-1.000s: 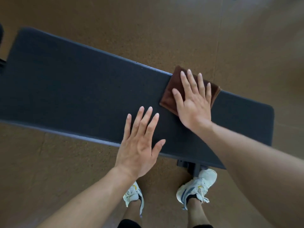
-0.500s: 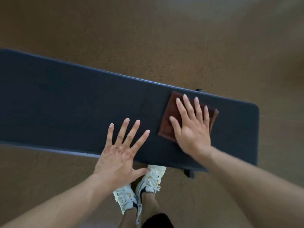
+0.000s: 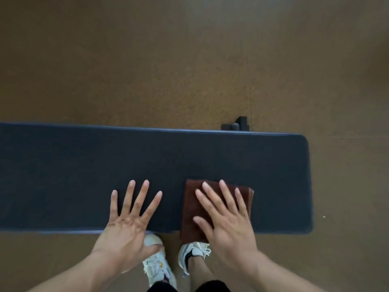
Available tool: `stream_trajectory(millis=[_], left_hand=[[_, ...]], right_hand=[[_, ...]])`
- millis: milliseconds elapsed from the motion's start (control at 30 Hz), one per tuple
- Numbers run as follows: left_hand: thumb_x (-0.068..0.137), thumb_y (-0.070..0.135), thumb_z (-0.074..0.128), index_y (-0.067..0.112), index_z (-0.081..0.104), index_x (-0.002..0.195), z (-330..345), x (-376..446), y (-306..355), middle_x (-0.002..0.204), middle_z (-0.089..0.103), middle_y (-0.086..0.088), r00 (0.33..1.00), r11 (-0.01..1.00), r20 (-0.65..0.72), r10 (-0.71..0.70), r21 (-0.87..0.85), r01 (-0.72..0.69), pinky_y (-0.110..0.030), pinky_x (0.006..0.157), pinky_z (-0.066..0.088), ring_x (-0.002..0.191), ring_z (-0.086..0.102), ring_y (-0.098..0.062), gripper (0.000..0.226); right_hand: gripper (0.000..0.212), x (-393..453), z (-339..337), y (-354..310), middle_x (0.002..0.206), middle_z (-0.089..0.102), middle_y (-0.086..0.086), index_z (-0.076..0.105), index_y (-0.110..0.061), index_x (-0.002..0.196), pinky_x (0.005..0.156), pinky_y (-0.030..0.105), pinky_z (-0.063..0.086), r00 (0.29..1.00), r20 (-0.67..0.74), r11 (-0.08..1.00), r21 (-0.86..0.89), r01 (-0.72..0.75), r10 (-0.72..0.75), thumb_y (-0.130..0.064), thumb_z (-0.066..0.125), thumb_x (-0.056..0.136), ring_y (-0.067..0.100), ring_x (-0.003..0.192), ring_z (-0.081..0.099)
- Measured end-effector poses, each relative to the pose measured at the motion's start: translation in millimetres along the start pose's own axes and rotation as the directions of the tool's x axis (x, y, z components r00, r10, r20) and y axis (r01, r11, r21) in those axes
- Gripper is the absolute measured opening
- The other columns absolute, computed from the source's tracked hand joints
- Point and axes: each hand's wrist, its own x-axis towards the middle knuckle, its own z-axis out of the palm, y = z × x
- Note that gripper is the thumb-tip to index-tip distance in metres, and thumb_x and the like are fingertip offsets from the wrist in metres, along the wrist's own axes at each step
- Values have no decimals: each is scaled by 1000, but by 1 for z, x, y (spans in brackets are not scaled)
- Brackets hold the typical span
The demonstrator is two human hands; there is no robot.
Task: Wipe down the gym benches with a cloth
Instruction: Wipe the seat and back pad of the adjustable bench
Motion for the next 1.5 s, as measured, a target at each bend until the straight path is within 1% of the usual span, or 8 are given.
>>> stream_trajectory(millis=[300,433,633,733,900,1167,1300,1500], left_hand=[[68,89,47,21,10,165,8,1,1,171,6,-20,997,1000,-81,12,15,-10,-73,118,12,157,4,-46,124],[64,91,53,23,9,164,4,3,3,172,1,-18,1000,999,-19,16,-36,-17,-75,118,11,157,-1,-46,129],[79,88,41,28,-37,153,-10,1,3,158,-48,-10,999,988,36,26,-151,-20,-71,116,-18,145,-44,-38,122],[78,83,42,20,-4,164,-10,-11,-6,172,-15,-11,991,961,-131,-3,-273,-33,-69,121,-1,157,-19,-35,117],[82,69,58,14,4,165,6,-59,-50,173,-3,-10,955,904,-251,-158,-426,38,-65,125,6,159,-7,-31,113],[75,38,84,10,17,163,37,-118,-126,173,7,-9,918,831,-279,-283,-548,89,-59,126,5,160,4,-31,114],[77,43,82,11,19,163,42,-128,-139,173,9,-7,912,834,-343,-225,-552,-2,-56,126,5,160,6,-29,111],[95,33,62,11,27,159,54,-126,-175,171,19,-5,835,730,-407,-371,-684,-9,-51,129,0,160,10,-26,76]], right_hand=[[63,122,-43,43,175,13,-14,19,-36,166,131,47,-6,948,-103,953,68,-295,301,-61,24,108,18,163,-3],[60,26,-1,-15,172,24,-11,33,-31,163,131,53,7,973,-97,977,49,-207,211,-56,32,108,23,163,6],[64,22,4,-43,171,29,-9,33,-32,162,130,55,11,997,-7,996,-41,-82,82,-62,26,106,25,163,11],[66,105,-16,-57,175,14,-15,20,-38,165,131,49,-2,989,-28,989,0,-146,146,-65,19,105,19,163,-3],[61,207,-28,-124,175,7,-16,17,-40,165,130,49,-11,971,-23,967,98,-236,240,-61,19,108,18,163,-10],[60,24,55,-232,173,20,-15,28,-37,164,128,59,15,998,-65,1000,3,17,-17,-55,40,107,23,163,7],[59,54,51,-233,171,28,-13,31,-38,162,128,58,17,997,-42,997,-44,67,-69,-58,37,107,24,163,13],[63,218,3,-242,175,10,-18,17,-42,165,131,50,-3,976,-96,981,4,-194,193,-63,24,106,17,163,-3]])
